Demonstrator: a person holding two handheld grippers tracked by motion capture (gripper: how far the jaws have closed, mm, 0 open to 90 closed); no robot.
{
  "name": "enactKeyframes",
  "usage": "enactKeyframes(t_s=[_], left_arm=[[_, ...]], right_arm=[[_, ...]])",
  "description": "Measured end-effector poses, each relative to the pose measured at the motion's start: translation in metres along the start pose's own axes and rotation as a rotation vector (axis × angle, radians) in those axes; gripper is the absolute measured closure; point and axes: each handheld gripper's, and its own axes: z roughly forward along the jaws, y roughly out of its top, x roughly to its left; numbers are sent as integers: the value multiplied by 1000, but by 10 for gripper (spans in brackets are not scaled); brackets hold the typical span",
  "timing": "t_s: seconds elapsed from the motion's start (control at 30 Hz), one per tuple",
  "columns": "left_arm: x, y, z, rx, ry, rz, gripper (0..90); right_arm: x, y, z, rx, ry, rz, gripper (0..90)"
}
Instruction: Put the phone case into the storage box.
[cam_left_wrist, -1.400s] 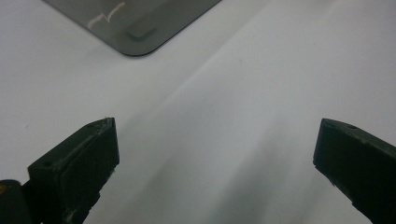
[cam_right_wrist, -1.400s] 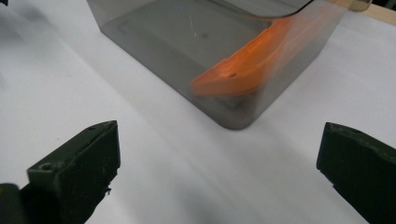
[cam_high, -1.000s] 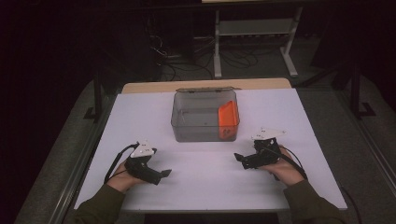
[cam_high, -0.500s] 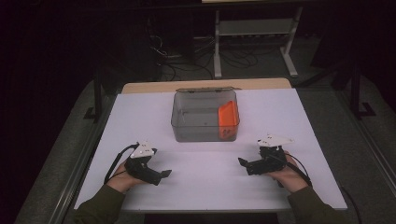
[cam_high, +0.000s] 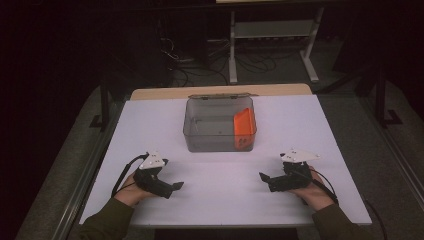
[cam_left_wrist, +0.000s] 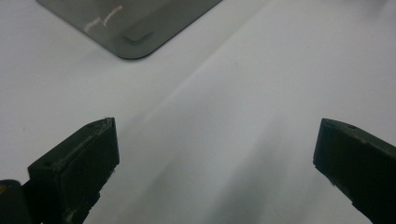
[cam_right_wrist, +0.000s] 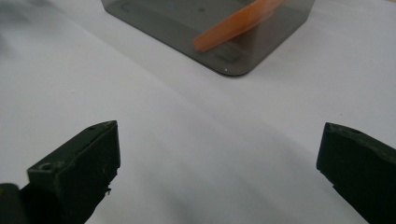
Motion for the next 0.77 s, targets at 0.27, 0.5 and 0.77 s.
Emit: enactKeyframes(t_s=[0.27, 0.5, 0.77], left_arm=[[0, 0, 0, 4, -1, 5, 0], [0, 0, 1, 6, -2, 8, 0], [1, -1, 5, 27, -6, 14, 0]], right_arm=[[0, -6, -3, 13, 8, -6, 0], [-3, -9, -4, 15, 8, -7, 0], [-3, -10, -5, 20, 3, -17, 0]])
